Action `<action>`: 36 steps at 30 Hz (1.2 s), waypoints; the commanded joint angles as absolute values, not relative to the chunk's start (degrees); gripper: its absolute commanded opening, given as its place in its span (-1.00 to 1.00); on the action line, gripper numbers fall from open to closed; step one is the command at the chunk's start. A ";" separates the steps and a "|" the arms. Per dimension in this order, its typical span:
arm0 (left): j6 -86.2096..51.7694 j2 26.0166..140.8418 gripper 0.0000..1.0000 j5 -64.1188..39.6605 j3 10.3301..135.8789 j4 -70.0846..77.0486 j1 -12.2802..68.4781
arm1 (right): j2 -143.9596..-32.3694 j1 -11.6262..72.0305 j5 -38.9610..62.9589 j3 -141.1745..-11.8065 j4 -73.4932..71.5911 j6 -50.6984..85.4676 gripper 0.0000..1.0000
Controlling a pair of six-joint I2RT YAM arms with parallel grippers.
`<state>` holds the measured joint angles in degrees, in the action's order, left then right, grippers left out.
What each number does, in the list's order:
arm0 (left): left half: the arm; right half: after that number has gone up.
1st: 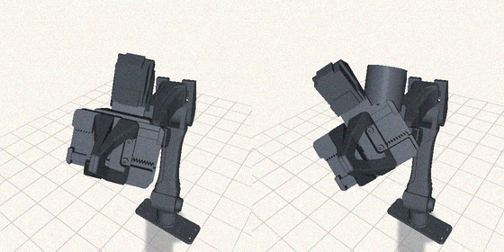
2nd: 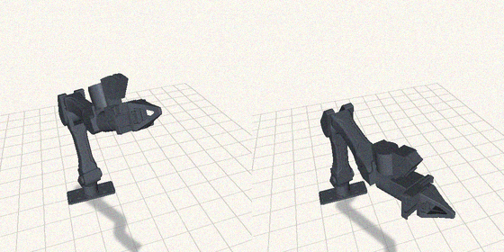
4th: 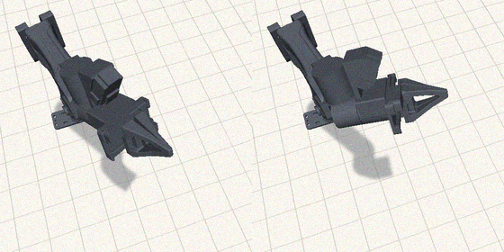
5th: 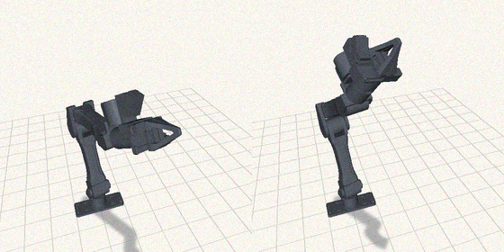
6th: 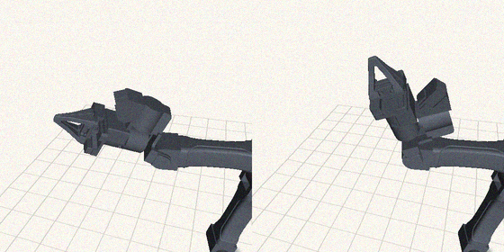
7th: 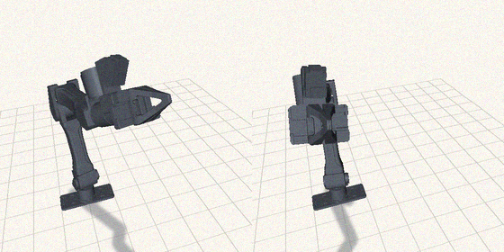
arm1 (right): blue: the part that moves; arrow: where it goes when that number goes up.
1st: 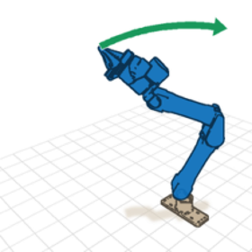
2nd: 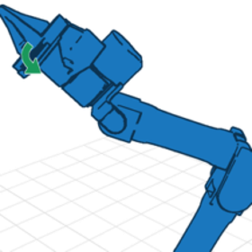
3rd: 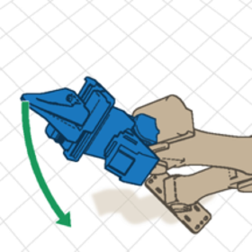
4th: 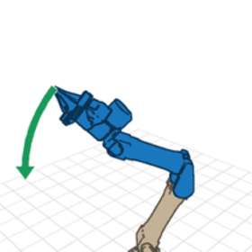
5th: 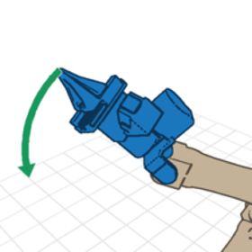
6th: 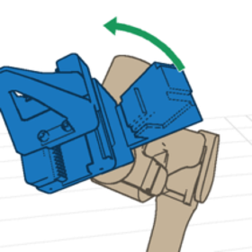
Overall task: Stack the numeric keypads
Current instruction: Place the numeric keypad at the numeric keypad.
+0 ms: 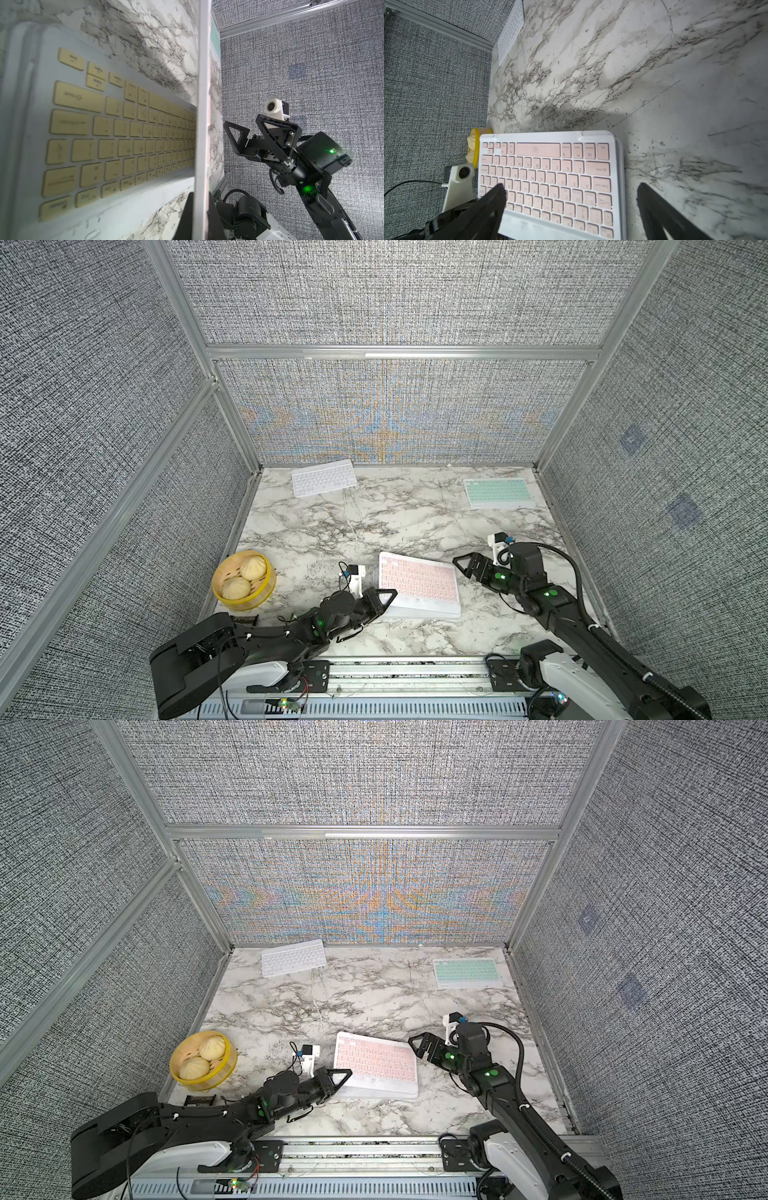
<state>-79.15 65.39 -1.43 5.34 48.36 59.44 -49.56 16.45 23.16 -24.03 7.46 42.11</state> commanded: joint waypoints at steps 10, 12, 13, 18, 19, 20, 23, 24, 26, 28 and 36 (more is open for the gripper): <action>-80.77 58.67 -1.00 1.17 5.88 39.34 61.34 | -54.16 21.06 20.92 -22.05 4.34 43.90 0.97; -80.83 59.08 -1.00 0.89 6.22 39.20 61.43 | -55.03 22.51 19.61 -22.21 4.08 44.00 0.97; -80.76 59.58 -1.00 0.64 6.48 39.35 61.39 | -55.47 23.31 18.94 -22.27 3.87 44.06 0.97; -81.36 64.00 -1.00 0.02 6.41 44.47 61.51 | -57.55 25.75 16.93 -22.58 3.58 44.47 0.97; -81.60 64.97 -1.00 0.01 5.96 45.92 61.51 | -57.82 26.08 16.43 -22.62 3.76 44.60 0.97; -81.73 65.59 -1.00 0.10 5.43 47.36 61.51 | -58.07 26.45 15.92 -22.76 3.94 44.58 0.97; -81.65 65.00 -1.00 0.42 4.57 47.54 61.53 | -58.47 27.45 14.88 -22.97 4.37 44.65 0.97; -81.56 64.15 -1.00 0.60 4.65 45.77 61.48 | -58.55 27.79 14.73 -23.11 4.31 44.65 0.97; -80.92 61.32 -1.00 1.09 5.38 40.98 61.62 | -58.97 28.55 14.35 -23.46 4.45 44.66 0.97; -80.06 58.39 -0.99 1.58 6.38 36.13 61.70 | -59.43 29.28 13.95 -23.83 4.56 44.70 0.97; -80.15 53.99 -0.57 2.32 6.42 29.79 62.05 | -60.82 31.09 12.19 -24.20 4.33 45.46 0.96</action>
